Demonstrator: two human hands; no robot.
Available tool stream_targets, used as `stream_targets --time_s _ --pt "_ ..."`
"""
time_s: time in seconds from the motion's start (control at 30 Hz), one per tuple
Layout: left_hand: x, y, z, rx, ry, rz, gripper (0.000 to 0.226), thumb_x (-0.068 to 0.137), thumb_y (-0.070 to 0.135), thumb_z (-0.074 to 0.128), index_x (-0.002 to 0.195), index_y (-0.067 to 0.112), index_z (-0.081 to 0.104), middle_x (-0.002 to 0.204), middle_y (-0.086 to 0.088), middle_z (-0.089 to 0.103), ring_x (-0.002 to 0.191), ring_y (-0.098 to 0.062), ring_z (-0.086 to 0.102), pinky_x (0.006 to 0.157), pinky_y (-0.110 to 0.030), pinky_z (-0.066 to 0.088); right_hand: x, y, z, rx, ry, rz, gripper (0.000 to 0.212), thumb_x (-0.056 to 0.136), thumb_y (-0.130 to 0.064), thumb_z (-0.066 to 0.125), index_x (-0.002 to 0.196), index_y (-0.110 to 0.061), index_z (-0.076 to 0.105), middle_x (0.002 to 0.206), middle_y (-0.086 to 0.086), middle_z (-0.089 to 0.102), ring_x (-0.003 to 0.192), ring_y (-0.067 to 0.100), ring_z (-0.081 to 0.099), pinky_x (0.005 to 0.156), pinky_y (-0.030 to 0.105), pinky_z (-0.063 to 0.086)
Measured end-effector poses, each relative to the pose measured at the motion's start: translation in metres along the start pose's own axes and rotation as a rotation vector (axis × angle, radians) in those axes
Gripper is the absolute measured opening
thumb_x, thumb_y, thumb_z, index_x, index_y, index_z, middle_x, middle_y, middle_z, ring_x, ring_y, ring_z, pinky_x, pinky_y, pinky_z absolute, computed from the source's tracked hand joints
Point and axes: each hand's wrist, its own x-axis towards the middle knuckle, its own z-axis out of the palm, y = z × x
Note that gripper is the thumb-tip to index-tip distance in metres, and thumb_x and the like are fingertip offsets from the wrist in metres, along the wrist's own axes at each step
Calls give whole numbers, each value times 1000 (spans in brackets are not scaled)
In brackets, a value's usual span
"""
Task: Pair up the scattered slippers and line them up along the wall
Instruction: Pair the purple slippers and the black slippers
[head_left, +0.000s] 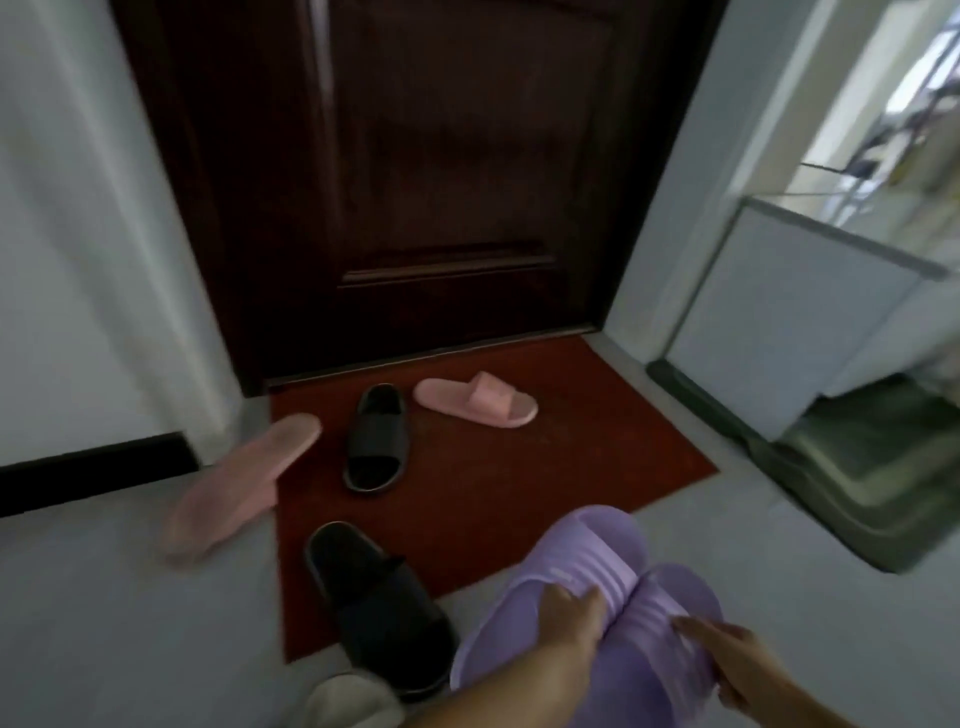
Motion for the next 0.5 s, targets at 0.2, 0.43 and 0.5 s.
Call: stream_targets --time_s 0.2,0.43,0.5 --pt "60 -43 98 -3 2 -185 32 88 15 59 109 -9 58 112 -28 64 106 -38 63 87 -40 51 90 53 -56 -19 53 -16 21 78 -24 75 66 -11 64 40 -5 40 42 12 36 43 21 26" --pt "101 -52 164 -116 46 -173 17 85 11 63 74 -2 58 61 -15 56 56 -25 54 51 -30 48 155 88 -78 -50 205 -89 32 76 -34 75 57 -15 57 52 0 54 56 18 50 56 30 38" --pt "112 -44 186 -180 -4 -164 15 92 9 55 86 -4 60 70 -17 61 58 -25 57 43 -25 50 168 92 -91 -47 309 -108 32 75 -37 74 62 -11 61 57 5 58 56 19 52 55 32 40"
